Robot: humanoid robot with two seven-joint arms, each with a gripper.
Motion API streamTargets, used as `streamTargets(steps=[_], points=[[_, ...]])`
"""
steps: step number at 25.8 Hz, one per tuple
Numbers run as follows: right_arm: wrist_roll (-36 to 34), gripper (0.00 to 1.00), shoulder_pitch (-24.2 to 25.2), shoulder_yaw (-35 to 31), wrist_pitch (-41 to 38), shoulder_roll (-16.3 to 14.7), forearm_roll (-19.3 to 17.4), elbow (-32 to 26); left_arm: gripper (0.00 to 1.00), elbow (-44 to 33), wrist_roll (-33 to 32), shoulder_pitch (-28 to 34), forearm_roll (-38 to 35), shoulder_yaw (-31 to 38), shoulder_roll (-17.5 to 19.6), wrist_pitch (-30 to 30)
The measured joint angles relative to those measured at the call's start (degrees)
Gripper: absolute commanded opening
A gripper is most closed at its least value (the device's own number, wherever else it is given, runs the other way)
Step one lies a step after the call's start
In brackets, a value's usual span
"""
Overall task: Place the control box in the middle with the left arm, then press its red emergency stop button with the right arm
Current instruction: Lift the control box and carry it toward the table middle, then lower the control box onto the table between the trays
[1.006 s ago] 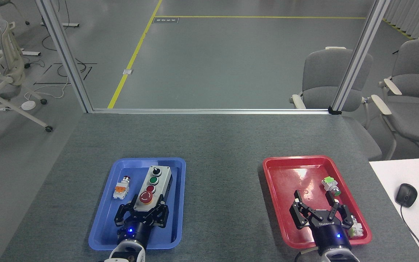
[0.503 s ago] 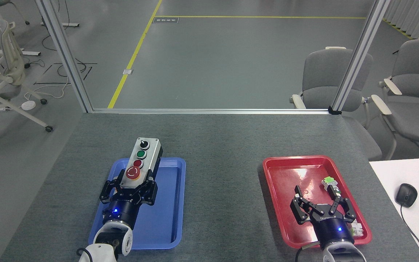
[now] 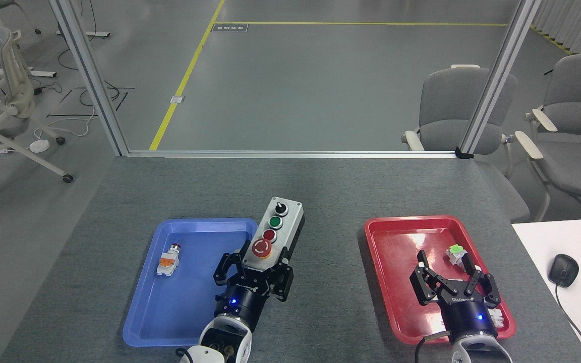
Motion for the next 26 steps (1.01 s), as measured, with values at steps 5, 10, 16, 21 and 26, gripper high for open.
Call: streamTargets(steps=[5,10,16,21,26], points=[[0.4,0.98,0.6,-0.1,1.2,-0.1,0.0,0.5,0.0,5.2,0.1,-1.8,-1.0,-5.7,-1.4,3.3],[0.6,0.98,0.8,0.0,3.1,-0.2,0.0,1.4,0.0,9.7,0.2,-2.9,-1.0,-10.9,-1.7,4.5],[0.8,0.98,0.7,0.2,4.1,-0.1,3.0,1.7,0.0,11.9,0.3,-3.6,-1.0,-14.5,-1.7,4.7],[0.4,0.97,0.4,0.2,4.3,0.5,4.1,1.8,0.0,12.7,0.4,-3.7,-0.9,-16.2,-1.7,4.9],[0.3,0.97,0.4,0.5,4.4,1.1,4.5,1.9,0.0,13.9,0.4,-4.1,-0.9,-17.6,-1.7,4.9]])
